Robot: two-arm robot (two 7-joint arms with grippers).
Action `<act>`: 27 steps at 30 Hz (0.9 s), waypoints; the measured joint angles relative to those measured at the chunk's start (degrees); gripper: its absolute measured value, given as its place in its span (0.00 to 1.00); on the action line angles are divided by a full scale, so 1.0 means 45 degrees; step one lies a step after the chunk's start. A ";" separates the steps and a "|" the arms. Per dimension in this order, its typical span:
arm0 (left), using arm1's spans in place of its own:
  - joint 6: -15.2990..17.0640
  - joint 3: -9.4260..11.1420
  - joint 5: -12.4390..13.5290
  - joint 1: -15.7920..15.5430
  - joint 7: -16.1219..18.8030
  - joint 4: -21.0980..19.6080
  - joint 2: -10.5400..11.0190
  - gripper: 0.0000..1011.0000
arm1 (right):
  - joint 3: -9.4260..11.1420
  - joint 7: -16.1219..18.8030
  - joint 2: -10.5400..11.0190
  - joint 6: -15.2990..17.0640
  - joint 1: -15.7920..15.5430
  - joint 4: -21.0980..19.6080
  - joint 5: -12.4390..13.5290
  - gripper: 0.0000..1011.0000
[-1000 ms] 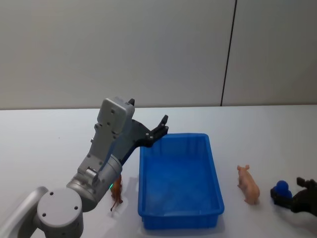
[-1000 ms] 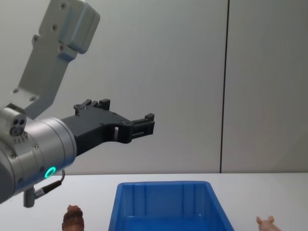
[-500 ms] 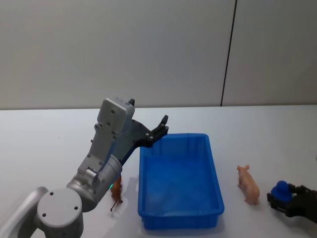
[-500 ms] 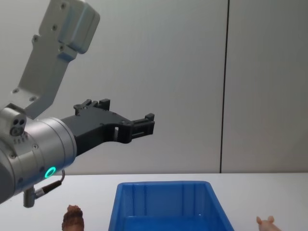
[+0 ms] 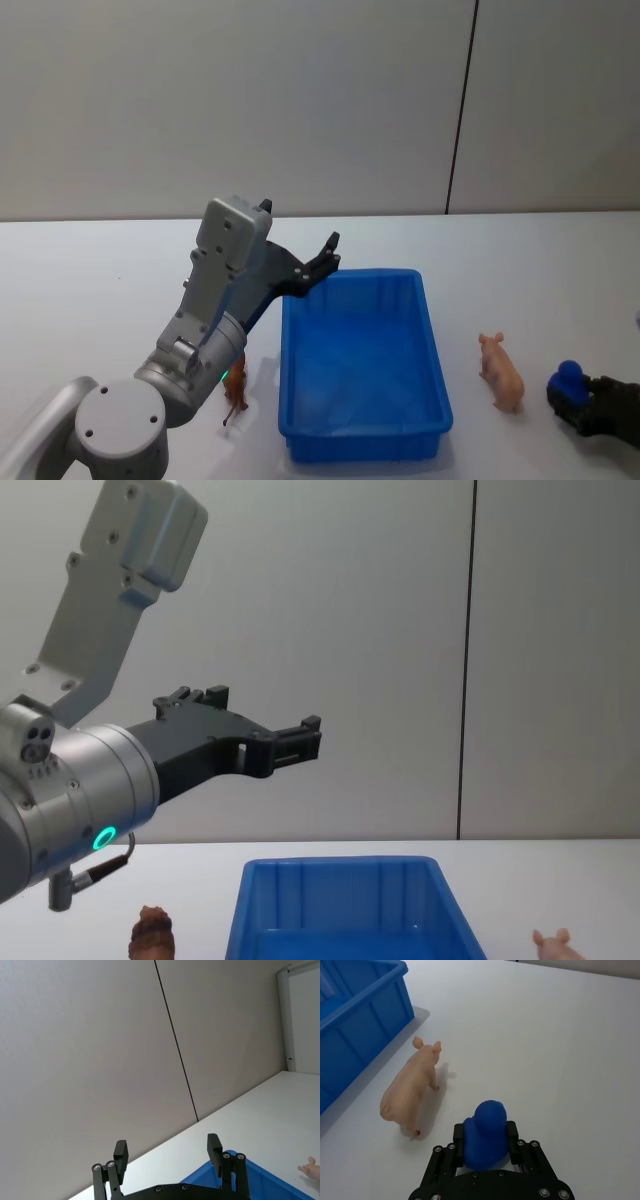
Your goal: Pick up the two dolls from the table and place them into the box.
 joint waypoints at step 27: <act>0.0000 0.0000 0.0000 0.0000 -0.0001 0.0000 0.0000 0.99 | 0.0089 0.0882 0.0012 -0.1695 0.0386 -0.1512 0.0294 0.30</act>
